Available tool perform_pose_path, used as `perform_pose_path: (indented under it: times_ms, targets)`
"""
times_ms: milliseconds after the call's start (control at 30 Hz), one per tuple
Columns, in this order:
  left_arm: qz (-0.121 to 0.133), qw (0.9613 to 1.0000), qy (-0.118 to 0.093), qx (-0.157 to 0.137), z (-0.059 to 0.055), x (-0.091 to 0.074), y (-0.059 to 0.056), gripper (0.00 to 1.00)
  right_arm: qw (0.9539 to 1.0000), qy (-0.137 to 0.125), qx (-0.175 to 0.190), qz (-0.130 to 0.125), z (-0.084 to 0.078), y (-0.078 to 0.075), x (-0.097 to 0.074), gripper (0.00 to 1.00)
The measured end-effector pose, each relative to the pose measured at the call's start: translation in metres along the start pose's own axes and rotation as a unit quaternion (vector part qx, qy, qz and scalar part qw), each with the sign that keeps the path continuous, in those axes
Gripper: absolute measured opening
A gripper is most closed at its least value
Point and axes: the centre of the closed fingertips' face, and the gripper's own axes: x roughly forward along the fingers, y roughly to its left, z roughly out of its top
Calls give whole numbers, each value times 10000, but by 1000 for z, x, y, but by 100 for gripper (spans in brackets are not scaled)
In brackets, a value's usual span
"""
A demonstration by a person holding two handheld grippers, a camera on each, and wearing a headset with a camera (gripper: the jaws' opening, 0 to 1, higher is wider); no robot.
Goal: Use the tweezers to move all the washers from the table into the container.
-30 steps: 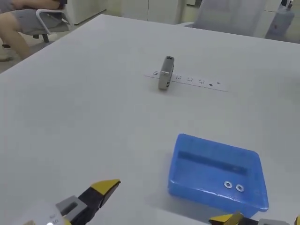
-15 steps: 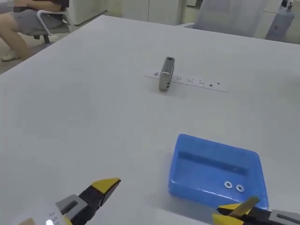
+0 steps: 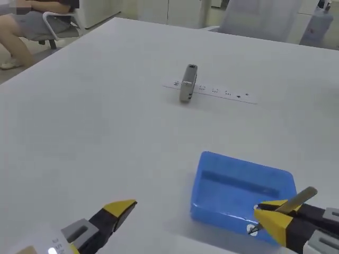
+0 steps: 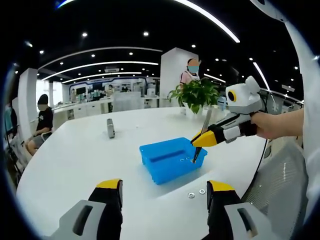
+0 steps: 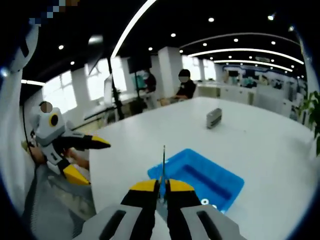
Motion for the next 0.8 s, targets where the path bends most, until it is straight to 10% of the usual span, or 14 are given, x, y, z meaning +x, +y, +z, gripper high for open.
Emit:
perform_pose_path:
  times_ms: [367, 800]
  targets:
    - [-1, 10000, -71, -48, 2, 0, 0, 69, 9963, -238, 544, -626, 10, -41, 6, 3]
    - [-40, 9999, -127, -94, 4, 0, -1, 71, 9939, -13, 851, -703, -2, -66, 26, 3]
